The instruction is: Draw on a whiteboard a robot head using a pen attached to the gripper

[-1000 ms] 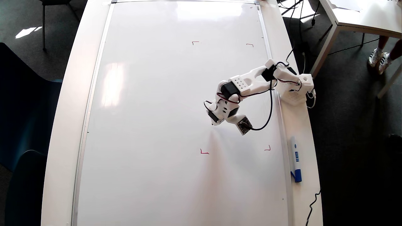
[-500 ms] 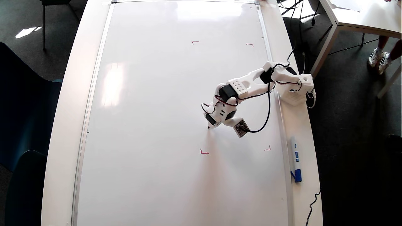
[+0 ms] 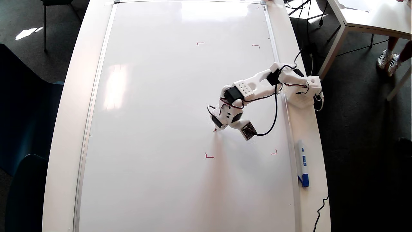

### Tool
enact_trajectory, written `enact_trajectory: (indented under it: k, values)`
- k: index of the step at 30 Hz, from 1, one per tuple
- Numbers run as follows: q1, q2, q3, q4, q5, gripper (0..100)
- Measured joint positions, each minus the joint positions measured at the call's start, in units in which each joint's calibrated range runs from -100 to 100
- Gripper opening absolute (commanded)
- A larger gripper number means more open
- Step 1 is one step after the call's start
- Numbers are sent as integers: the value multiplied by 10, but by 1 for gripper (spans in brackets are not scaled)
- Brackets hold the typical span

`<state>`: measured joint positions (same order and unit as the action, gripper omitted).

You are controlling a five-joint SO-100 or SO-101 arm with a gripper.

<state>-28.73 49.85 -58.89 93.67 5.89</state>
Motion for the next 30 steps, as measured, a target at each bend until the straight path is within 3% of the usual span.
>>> enact_trajectory:
  k: [18, 30]
  values:
    - [-26, -158, 285, 0, -1, 1]
    - [-58, -333, 583, -85, -2, 1]
